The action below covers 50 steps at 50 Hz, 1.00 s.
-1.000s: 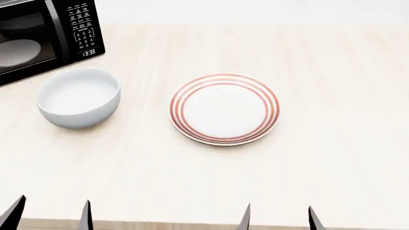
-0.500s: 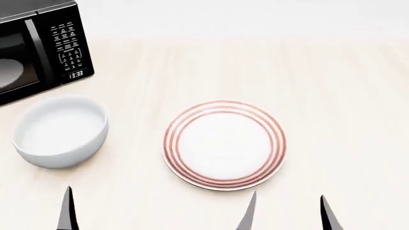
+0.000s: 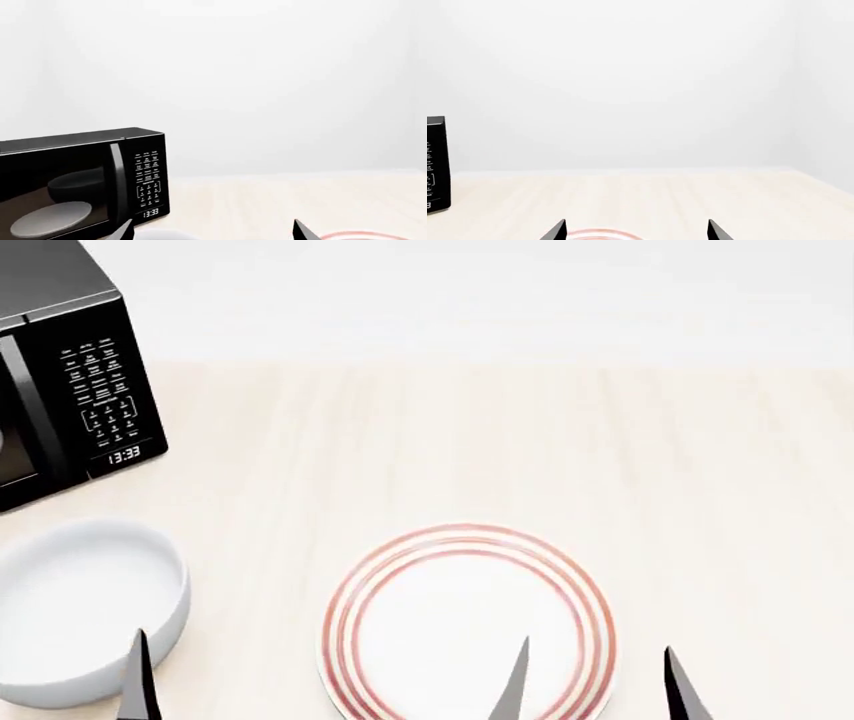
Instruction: Pick up the white bowl and put it on the plate.
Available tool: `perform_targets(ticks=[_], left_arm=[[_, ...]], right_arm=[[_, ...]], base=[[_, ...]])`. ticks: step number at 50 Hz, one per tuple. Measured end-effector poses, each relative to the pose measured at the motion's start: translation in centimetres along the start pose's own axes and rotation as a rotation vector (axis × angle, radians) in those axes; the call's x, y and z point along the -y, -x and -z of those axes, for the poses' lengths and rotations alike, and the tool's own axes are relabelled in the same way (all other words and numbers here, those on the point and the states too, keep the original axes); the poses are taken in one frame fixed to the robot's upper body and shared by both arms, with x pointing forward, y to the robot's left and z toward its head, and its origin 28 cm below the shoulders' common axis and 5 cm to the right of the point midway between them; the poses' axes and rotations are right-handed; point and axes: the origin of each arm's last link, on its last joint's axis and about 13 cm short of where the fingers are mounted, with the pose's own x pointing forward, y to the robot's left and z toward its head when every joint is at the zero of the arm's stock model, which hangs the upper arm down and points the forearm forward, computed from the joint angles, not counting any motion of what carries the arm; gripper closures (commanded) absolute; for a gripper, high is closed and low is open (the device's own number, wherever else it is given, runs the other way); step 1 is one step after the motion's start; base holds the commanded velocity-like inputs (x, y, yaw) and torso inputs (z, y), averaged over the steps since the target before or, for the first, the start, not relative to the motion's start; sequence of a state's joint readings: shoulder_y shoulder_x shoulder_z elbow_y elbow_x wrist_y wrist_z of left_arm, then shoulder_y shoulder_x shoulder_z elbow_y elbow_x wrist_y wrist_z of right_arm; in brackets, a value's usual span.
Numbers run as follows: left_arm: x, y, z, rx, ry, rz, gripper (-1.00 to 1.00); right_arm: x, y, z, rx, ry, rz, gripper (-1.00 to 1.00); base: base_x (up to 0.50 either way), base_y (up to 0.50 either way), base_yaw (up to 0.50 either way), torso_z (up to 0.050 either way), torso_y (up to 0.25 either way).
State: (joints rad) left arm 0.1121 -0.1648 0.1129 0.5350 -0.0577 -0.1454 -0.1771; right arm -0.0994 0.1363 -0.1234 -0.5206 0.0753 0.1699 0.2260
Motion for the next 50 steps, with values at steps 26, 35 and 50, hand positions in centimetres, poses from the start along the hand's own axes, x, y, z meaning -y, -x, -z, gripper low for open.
perform_targets(ticks=[26, 35, 50], left_arm=[[-2.4, -1.6, -3.7, 0.022, -0.080, -0.103, -1.00], [-5.0, -2.9, -6.9, -0.005, -0.139, -0.115, -1.00], [-9.5, -5.4, -8.2, -0.209, -0.172, -0.173, -1.00]], right_arm=[[-0.3, 0.2, -0.1, 0.011, -0.015, -0.029, -1.00], [-0.3, 0.3, 0.1, 0.004, -0.025, -0.035, -1.00], [-0.4, 0.4, 0.0, 0.001, -0.037, -0.042, -1.00]], base=[[0.00, 0.00, 0.00, 0.000, 0.000], [0.00, 0.00, 0.00, 0.000, 0.000], [0.00, 0.00, 0.00, 0.000, 0.000]])
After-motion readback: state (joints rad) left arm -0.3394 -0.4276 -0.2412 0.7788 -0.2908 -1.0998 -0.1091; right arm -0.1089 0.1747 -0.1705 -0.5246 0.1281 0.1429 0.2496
